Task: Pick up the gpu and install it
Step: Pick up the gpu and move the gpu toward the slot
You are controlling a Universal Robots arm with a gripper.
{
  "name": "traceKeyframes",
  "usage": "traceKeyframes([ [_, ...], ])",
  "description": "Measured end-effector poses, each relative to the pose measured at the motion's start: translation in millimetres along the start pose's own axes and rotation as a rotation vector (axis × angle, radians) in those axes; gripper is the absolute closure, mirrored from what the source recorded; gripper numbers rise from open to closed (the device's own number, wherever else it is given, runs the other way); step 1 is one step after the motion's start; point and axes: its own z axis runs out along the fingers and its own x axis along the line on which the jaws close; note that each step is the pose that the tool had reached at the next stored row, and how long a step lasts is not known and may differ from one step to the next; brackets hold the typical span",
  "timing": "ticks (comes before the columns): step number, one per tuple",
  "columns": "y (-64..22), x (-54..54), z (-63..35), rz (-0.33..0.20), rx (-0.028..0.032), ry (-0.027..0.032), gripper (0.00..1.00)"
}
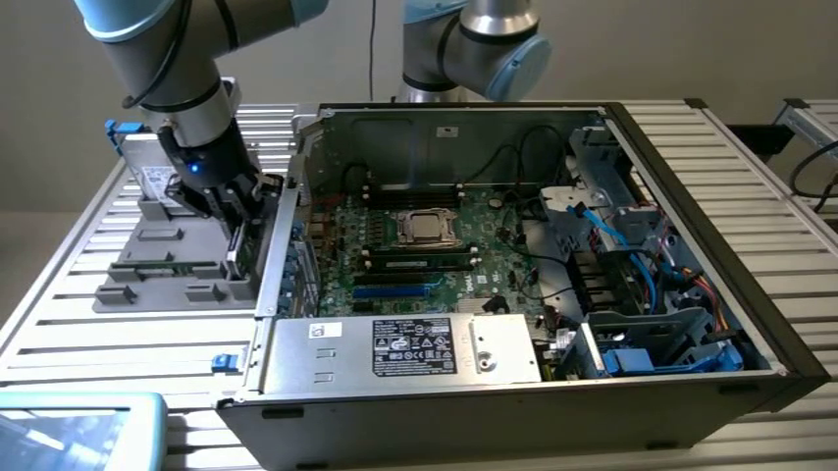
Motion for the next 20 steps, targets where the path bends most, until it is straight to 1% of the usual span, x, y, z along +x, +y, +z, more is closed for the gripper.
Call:
traceKeyframes([
  [2,0.3,0.1,-2.6,0.000,-0.0033,0.0000,0.72],
  [4,0.4,0.1,-3.0,0.000,-0.0068,0.0006,0.72],
  [6,0.7,0.2,-5.1,0.000,-0.0087,0.0012,0.72],
  [9,2.2,0.9,-17.2,-0.001,-0.0090,0.0015,0.72],
  [20,8.9,2.7,-67.0,-0.001,-0.0091,0.0015,0.72],
])
